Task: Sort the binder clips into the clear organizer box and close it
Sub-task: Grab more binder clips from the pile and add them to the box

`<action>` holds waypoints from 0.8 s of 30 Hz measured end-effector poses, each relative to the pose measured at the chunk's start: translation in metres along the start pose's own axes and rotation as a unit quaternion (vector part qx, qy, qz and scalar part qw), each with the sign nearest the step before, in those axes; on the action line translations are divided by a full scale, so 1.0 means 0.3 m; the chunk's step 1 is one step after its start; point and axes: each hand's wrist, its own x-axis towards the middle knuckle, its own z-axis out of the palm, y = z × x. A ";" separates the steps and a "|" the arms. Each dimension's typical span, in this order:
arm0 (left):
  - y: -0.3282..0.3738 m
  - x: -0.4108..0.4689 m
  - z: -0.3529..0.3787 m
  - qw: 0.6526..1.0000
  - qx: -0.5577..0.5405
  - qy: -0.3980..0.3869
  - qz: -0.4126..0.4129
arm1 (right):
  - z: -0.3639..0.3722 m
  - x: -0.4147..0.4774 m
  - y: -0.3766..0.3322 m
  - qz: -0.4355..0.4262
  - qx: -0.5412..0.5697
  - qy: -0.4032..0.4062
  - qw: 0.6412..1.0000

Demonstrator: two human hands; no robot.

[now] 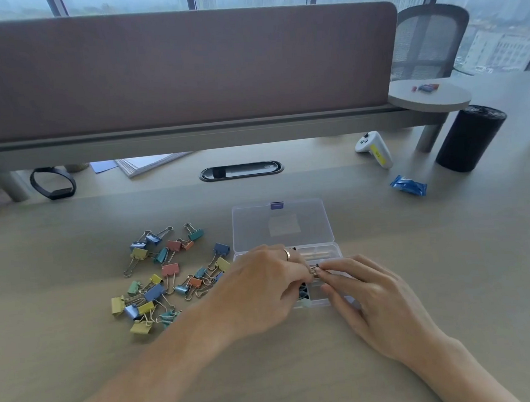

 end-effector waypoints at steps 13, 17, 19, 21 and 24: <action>-0.022 -0.048 0.005 0.999 0.025 -0.019 0.034 | -0.009 -0.004 -0.002 0.015 0.050 0.003 0.999; -0.018 -0.057 0.019 0.999 0.033 -0.005 0.039 | -0.011 -0.006 -0.003 0.031 0.063 -0.011 0.997; -0.015 -0.062 0.025 0.999 0.034 0.002 0.039 | -0.012 -0.005 -0.005 0.038 0.063 -0.020 0.997; -0.013 -0.065 0.033 0.998 0.035 0.012 0.041 | -0.013 -0.003 -0.006 0.040 0.062 -0.029 0.997; -0.009 -0.070 0.044 0.998 0.039 0.021 0.043 | -0.017 0.000 -0.008 0.039 0.056 -0.040 0.997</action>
